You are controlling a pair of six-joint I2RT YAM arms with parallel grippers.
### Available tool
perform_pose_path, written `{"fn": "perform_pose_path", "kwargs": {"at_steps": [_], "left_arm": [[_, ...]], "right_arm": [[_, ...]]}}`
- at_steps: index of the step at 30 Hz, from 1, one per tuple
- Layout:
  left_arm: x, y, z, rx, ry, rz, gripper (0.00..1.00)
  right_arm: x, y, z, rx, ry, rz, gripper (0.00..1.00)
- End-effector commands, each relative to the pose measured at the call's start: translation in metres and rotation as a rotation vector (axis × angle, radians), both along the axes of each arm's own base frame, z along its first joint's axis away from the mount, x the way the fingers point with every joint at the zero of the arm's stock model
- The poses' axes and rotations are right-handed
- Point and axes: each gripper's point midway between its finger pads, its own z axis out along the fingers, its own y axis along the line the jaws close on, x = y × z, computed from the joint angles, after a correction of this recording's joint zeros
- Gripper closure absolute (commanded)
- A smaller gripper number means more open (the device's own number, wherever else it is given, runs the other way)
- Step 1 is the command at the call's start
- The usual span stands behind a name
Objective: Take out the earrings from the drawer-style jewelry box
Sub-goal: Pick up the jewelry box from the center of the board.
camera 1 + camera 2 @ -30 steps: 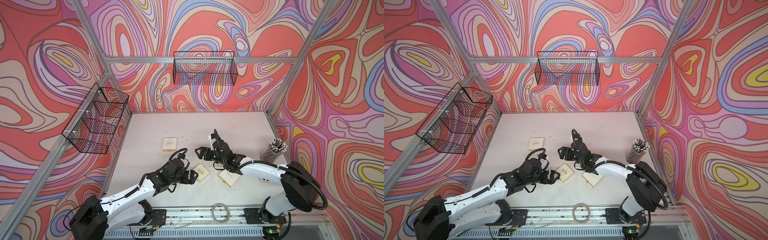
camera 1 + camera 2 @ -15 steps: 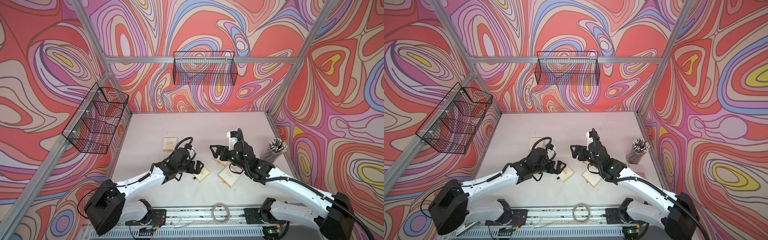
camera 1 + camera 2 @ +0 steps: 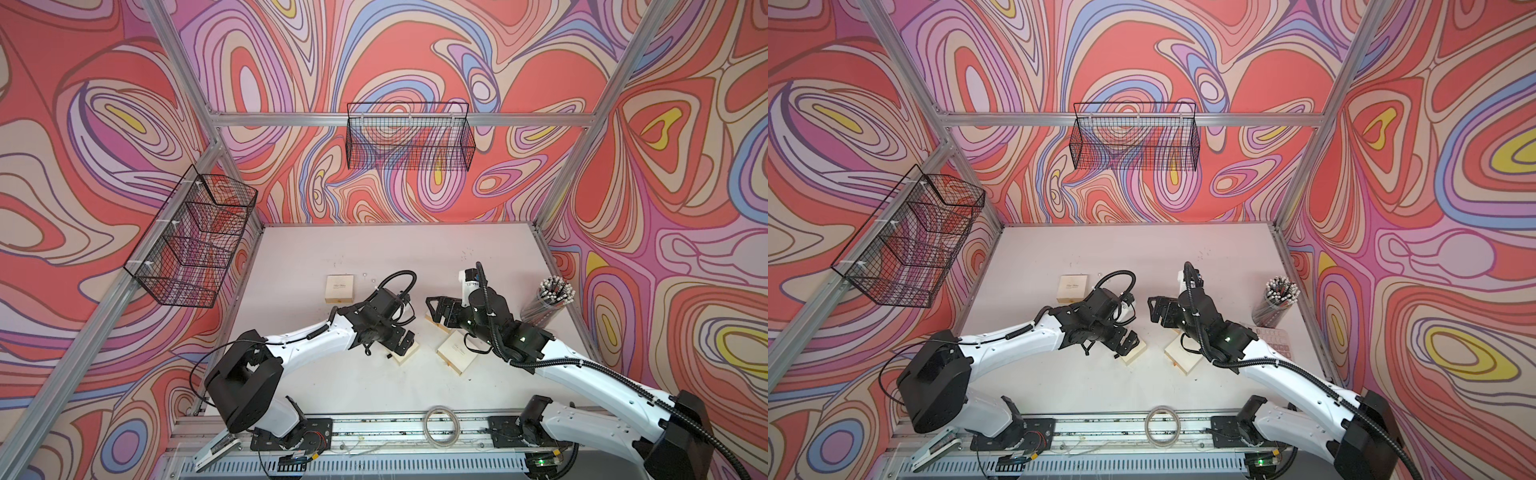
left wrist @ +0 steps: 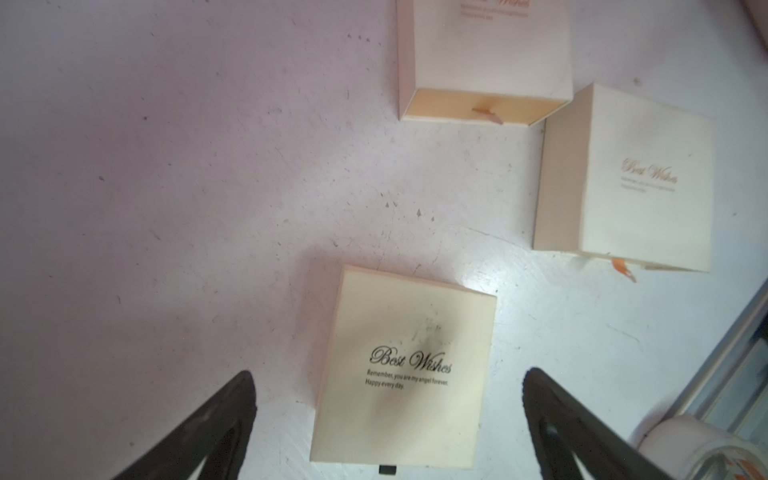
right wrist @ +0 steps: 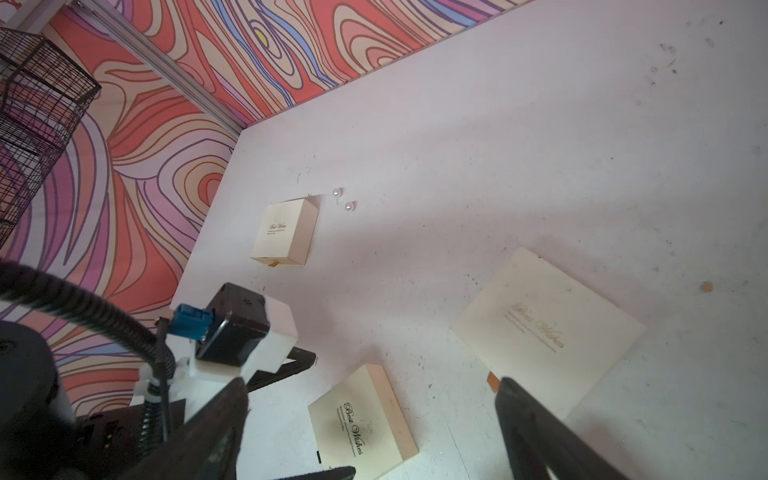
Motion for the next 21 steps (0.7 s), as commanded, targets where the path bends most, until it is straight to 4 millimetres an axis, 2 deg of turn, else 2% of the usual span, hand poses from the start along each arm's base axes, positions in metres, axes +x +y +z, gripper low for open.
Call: {"fn": "perform_pose_path", "kwargs": {"at_steps": [1,5,9,17,21], "left_arm": [[-0.008,0.005,-0.012,0.084,0.031,-0.071,0.0],[-0.012,0.0,-0.025,0.119,0.058,-0.099,0.0],[-0.014,-0.009,-0.029,0.122,0.061,-0.123,0.0],[-0.018,-0.01,-0.037,0.189,0.064,-0.119,0.08],[-0.015,-0.009,-0.037,0.2,0.06,-0.083,0.18]], "right_arm": [[-0.001,0.0,-0.012,-0.003,0.028,-0.006,0.04],[-0.001,0.001,-0.016,-0.008,0.04,0.0,0.04],[-0.001,0.002,-0.02,-0.002,0.047,-0.001,0.05],[-0.003,0.002,-0.026,-0.002,0.061,-0.002,0.05],[-0.003,0.002,-0.027,-0.001,0.063,0.001,0.05]]}}
